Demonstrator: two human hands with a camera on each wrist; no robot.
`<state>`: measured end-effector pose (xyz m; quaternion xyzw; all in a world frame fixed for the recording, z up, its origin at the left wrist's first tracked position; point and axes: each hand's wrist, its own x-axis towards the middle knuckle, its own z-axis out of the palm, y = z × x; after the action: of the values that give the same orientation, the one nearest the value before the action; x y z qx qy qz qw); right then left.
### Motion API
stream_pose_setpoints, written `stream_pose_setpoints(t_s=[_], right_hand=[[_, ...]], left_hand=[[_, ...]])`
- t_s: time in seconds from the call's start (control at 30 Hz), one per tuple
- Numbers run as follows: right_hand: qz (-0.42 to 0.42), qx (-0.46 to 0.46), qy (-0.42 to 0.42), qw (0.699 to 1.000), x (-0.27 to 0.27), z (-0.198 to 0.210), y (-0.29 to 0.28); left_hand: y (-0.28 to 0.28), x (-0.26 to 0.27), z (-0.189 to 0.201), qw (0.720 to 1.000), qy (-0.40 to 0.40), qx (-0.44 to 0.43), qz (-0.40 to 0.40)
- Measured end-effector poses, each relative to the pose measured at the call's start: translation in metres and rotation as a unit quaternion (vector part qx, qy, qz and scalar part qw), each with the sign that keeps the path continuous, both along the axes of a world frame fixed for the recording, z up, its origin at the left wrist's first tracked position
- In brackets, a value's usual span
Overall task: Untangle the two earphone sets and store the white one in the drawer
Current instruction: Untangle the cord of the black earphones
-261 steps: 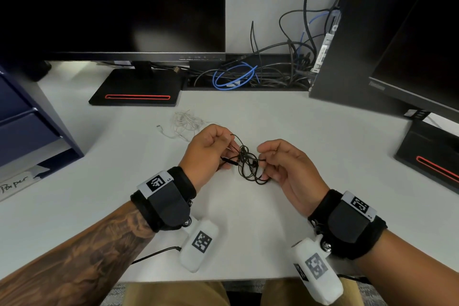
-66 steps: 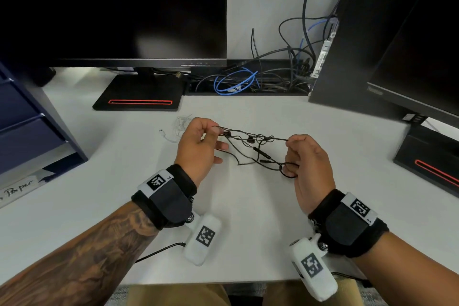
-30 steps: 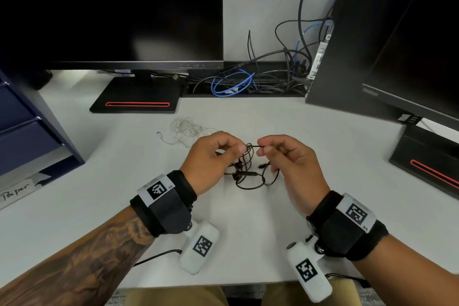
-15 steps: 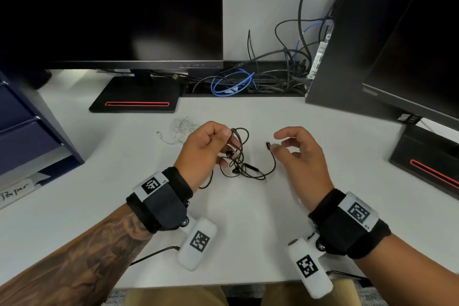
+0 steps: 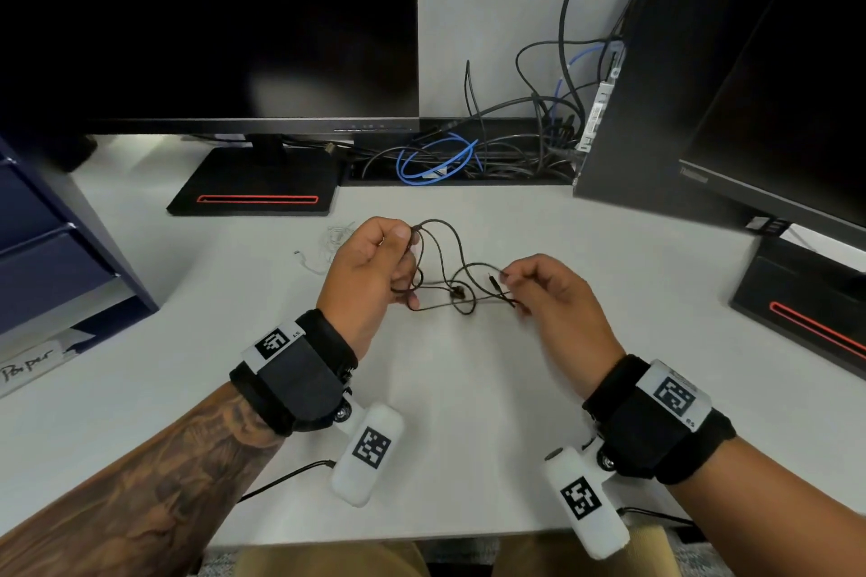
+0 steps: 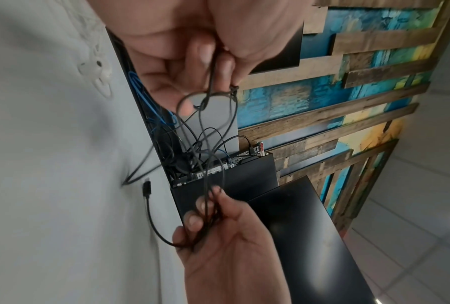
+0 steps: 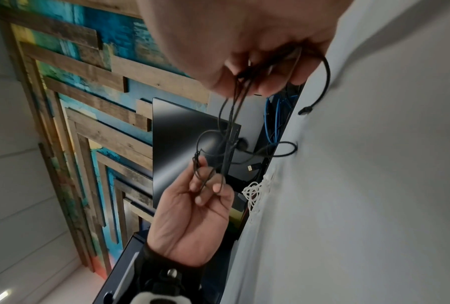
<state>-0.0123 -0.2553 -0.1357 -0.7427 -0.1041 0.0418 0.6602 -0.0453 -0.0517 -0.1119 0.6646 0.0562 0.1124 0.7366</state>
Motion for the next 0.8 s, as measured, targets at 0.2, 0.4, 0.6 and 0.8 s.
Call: stream_pose_setpoints(t_s=[0.2,0.4,0.6,0.8], right_hand=[[-0.129,0.172,0.021,0.976,0.012,0.007,-0.007],[-0.151,0.121,-0.052,0.98,0.013,0.006,-0.012],[-0.114,0.122,0.017,0.986,0.012,0.007,-0.009],[-0.071,0.082,0.09,0.99,0.014,-0.001,-0.009]], left_hand=[[0.01,0.005,-0.003,0.995,0.048,0.062,0.063],[0.008,0.007,-0.005,0.994,0.029,0.054,0.093],[0.008,0.007,-0.001,0.995,-0.015,-0.08,0.054],[0.008,0.005,0.007,0.984,-0.024,-0.175,0.027]])
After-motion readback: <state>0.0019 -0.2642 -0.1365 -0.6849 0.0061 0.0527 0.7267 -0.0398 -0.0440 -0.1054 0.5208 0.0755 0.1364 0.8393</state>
